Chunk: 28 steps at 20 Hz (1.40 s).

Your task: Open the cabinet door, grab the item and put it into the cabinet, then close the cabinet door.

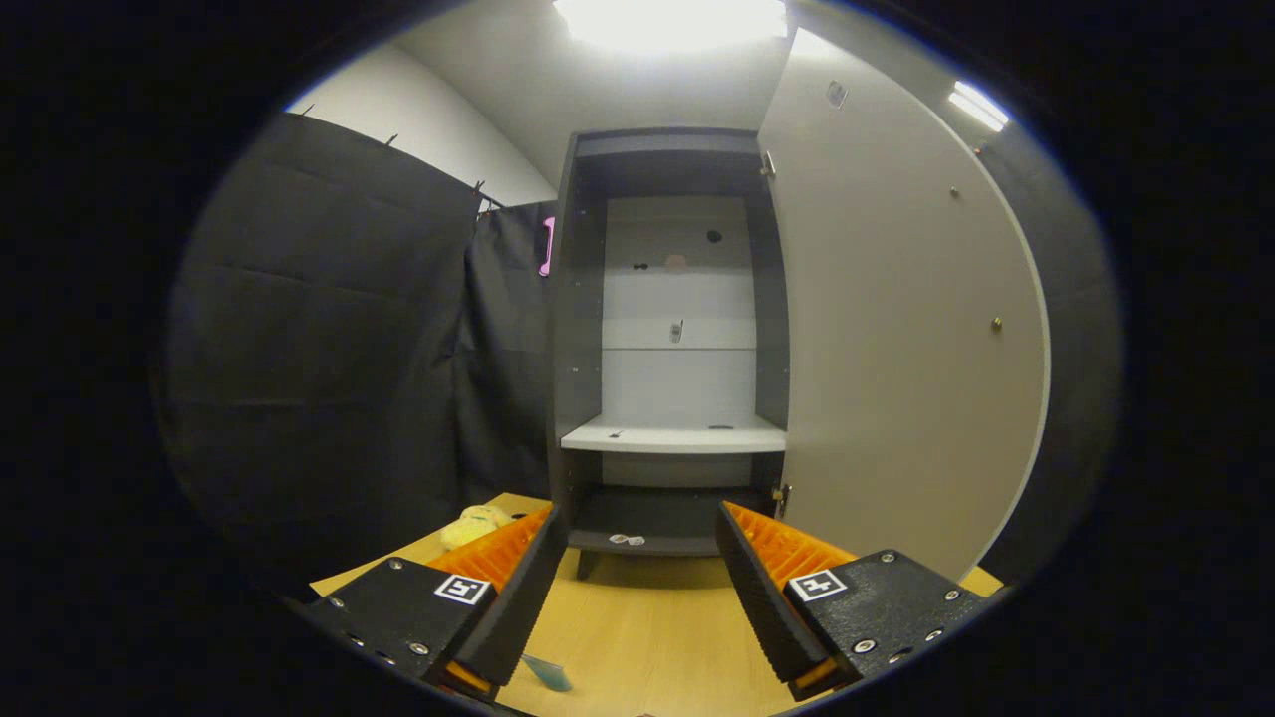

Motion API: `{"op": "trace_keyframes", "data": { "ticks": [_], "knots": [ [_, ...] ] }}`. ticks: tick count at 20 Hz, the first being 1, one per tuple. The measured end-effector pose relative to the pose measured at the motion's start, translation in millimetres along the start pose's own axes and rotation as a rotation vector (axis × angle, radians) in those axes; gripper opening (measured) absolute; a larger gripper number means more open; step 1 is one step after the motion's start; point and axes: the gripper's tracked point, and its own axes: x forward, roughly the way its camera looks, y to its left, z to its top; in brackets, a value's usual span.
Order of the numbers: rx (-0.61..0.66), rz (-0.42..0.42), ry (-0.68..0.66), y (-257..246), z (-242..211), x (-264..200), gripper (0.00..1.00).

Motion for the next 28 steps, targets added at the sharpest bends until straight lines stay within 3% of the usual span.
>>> {"op": "trace_keyframes", "data": {
  "ticks": [7,23,26,28],
  "knots": [
    [0.010,0.037,0.187,47.4,-96.5,14.8,0.93],
    [0.015,-0.057,0.510,82.7,-255.6,10.1,0.93],
    [0.016,-0.076,0.544,80.0,-274.0,7.1,0.90],
    [0.027,-0.086,0.574,77.8,-287.0,6.0,0.83]
  ]
}}
